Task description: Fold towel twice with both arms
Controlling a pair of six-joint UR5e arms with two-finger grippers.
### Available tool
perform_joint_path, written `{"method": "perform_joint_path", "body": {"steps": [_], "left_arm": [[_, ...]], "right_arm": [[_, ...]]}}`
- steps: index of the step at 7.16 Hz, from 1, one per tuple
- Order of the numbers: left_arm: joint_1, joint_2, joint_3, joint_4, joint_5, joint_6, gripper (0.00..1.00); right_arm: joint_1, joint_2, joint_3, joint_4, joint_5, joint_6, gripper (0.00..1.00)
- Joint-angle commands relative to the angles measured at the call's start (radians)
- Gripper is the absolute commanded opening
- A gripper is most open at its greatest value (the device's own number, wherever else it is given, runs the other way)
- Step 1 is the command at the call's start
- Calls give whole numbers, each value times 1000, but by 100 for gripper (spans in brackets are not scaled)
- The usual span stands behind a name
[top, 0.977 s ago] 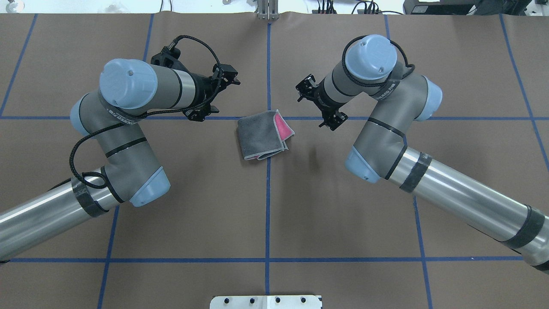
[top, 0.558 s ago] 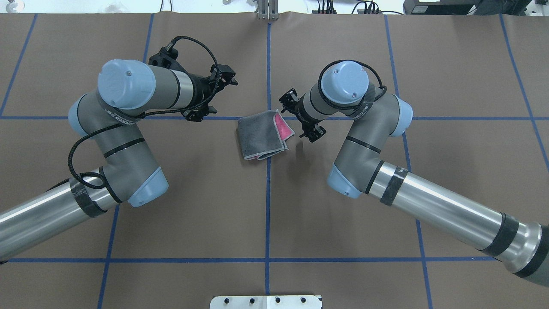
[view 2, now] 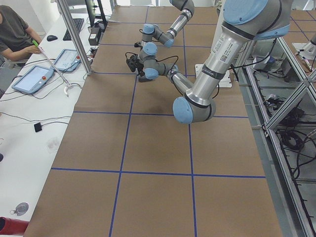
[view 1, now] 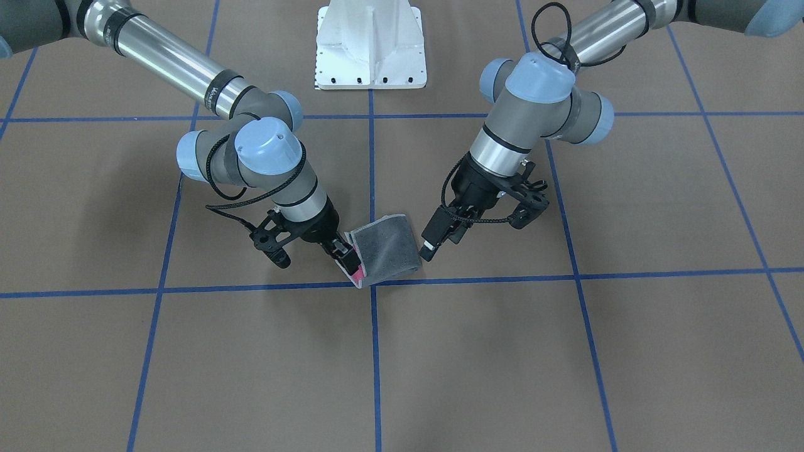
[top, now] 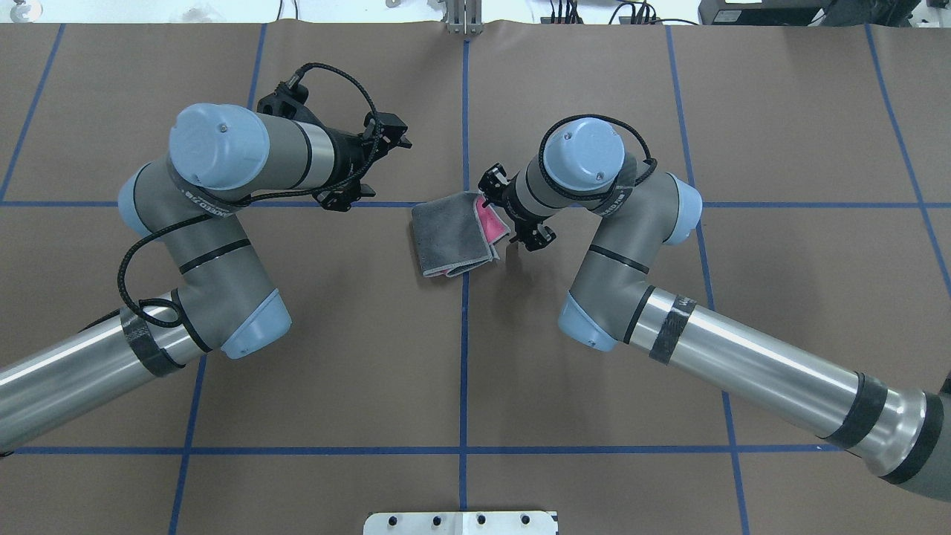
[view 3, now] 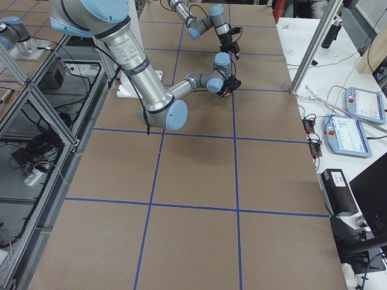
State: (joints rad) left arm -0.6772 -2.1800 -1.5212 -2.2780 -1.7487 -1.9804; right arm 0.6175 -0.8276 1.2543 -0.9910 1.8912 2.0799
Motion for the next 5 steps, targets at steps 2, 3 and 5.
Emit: {"method": "perform_joint_path", "body": {"steps": [2, 3, 5], "left_arm": [[1, -1, -1, 0, 2, 0, 100], [1, -1, -1, 0, 2, 0, 100], [1, -1, -2, 0, 2, -2, 100]], "right_arm": [[-1, 1, -9, 0, -1, -1, 71], [-1, 1, -9, 0, -1, -1, 69], [-1, 2, -12, 0, -1, -1, 68]]}}
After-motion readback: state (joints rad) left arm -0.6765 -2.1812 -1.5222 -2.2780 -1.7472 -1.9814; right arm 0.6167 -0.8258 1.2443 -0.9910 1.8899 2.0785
